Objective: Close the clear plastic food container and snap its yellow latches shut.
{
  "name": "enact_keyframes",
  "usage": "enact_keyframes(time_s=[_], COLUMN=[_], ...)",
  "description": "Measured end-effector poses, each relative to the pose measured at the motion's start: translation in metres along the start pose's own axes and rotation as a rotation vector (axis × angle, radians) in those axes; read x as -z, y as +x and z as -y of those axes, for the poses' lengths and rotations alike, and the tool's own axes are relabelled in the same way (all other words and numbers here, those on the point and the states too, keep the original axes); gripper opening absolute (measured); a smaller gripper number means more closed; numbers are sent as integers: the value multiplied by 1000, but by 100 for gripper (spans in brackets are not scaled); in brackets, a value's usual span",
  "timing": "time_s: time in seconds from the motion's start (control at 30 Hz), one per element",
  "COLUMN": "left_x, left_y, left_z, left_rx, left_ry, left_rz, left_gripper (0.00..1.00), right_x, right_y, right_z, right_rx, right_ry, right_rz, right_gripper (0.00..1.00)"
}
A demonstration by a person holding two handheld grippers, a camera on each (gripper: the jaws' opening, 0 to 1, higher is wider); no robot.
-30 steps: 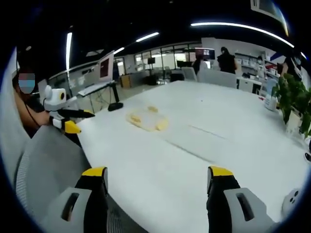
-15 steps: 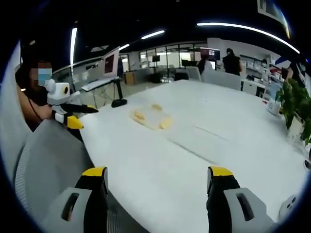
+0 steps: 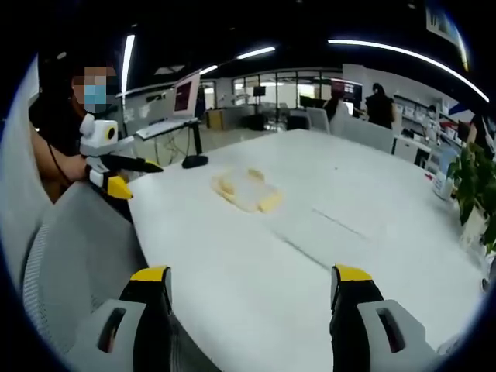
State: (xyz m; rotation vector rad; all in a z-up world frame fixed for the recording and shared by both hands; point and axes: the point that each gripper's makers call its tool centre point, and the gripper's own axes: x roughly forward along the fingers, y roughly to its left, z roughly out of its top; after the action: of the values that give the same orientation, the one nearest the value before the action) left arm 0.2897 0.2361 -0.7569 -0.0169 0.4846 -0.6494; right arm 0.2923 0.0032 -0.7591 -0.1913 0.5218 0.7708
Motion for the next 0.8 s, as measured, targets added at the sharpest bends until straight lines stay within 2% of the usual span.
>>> enact_keyframes(time_s=[0.3,0.8], left_x=[-5,-10], left_y=[5,16], left_z=[-10,-21], left_rx=[12,40], left_ry=[34,89], left_rz=[-10,-46], left_gripper=[92,87], right_x=[-7,-16], right_y=[14,30], right_z=[0,9], right_rx=[-36,-39], right_ry=[-40,-74], right_rz=[-25,-46], right_gripper=[83,81])
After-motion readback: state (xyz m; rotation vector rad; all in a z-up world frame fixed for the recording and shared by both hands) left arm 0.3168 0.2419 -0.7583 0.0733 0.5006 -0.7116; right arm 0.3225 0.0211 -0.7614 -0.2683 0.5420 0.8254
